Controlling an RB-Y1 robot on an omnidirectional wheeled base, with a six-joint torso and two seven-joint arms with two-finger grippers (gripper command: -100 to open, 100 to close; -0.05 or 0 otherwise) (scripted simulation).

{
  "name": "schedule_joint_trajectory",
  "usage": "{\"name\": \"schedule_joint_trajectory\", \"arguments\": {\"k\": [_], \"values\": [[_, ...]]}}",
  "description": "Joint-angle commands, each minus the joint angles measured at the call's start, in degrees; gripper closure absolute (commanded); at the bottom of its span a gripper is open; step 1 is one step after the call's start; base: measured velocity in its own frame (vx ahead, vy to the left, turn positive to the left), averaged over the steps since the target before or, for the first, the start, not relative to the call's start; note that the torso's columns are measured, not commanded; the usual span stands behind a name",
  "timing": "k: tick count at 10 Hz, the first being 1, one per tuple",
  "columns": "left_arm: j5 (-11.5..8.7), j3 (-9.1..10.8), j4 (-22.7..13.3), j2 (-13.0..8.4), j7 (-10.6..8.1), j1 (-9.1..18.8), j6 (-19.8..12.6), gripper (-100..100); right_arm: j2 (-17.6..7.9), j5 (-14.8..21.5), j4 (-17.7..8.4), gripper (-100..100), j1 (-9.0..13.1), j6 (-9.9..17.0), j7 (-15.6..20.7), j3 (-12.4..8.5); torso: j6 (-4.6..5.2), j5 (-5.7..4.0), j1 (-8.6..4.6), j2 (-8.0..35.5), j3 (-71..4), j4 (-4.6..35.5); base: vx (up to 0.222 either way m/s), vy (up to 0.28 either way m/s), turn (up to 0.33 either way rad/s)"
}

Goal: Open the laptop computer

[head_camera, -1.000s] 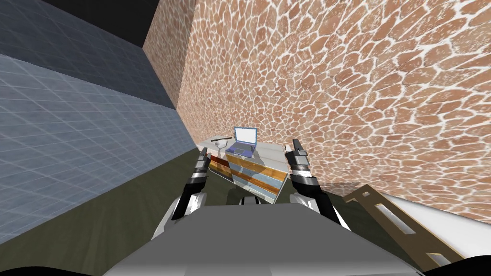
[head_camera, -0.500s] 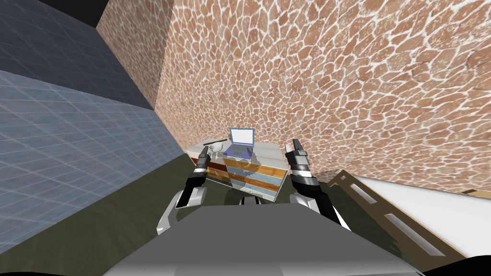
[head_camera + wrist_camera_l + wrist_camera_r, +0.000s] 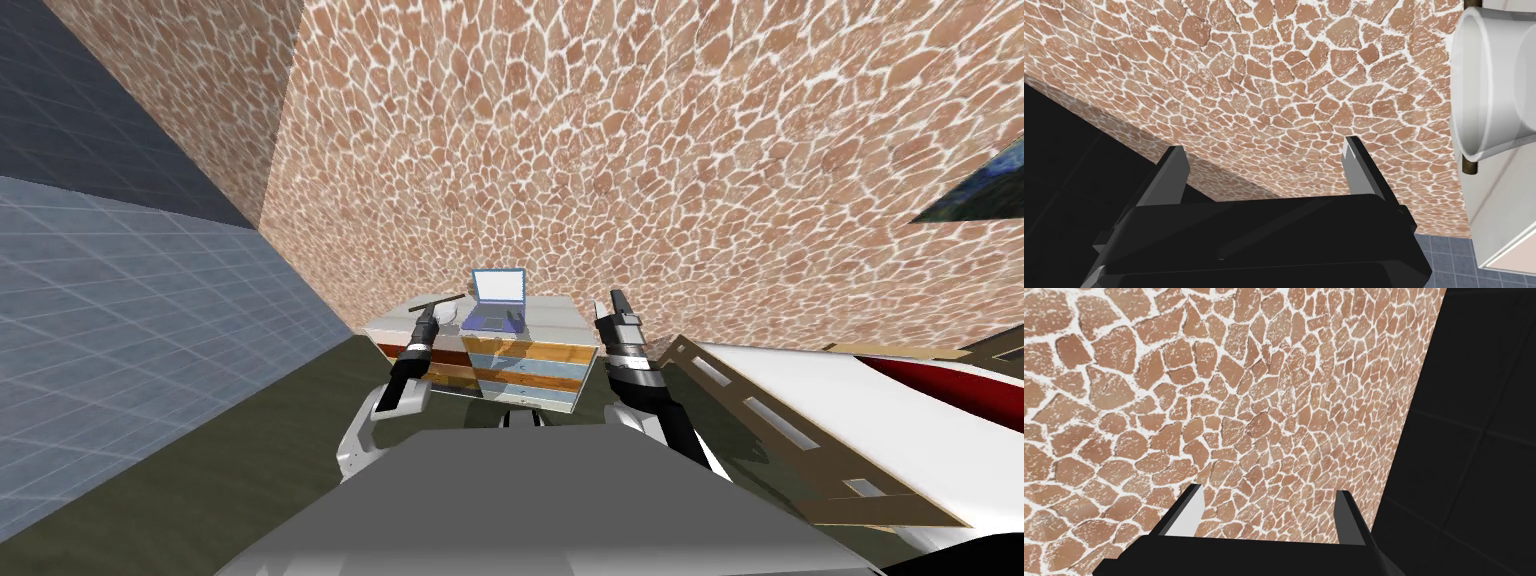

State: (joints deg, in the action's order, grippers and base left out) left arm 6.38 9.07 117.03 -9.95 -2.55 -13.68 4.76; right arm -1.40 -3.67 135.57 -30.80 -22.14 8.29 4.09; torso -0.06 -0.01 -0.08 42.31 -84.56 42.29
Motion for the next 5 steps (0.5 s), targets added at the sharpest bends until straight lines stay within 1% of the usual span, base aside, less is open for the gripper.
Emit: {"name": "schedule_joint_trajectory", "arguments": {"k": [1,2,3,4,5], "values": [[1.2,1.49,-1.89,-0.85,-1.25,2.91,-4.24,-100,0.0,0.0,0.0,0,0.01,0.0,0.0,0.01,0.07,-0.01,0.0,-0.04,-0.02,0.0,0.014,0.154,-0.382],[1.2,1.49,-1.89,-0.85,-1.25,2.91,-4.57,-100,0.0,0.0,0.0,0,0.01,0.0,0.0,0.0,0.09,0.03,0.14,-0.07,-0.04,-0.01,0.011,0.126,-0.133],[1.82,2.05,-2.84,-1.23,-1.67,4.49,-6.68,-100,0.0,0.0,0.0,0,0.0,0.0,0.0,0.0,0.0,0.02,0.07,-0.05,-0.03,-0.01,0.012,0.129,-0.211],[2.43,2.54,-3.84,-1.64,-2.02,6.09,-8.77,-100,0.0,0.0,0.0,0,0.0,0.0,0.0,0.0,0.08,0.01,0.08,-0.05,-0.03,-0.01,0.004,0.167,-0.415],[3.03,2.97,-4.88,-2.07,-2.31,7.73,-10.67,-100,-0.01,0.0,0.0,0,0.01,0.0,0.0,0.0,0.09,0.04,0.17,-0.02,-0.01,0.0,-0.008,0.156,-0.317]]}}
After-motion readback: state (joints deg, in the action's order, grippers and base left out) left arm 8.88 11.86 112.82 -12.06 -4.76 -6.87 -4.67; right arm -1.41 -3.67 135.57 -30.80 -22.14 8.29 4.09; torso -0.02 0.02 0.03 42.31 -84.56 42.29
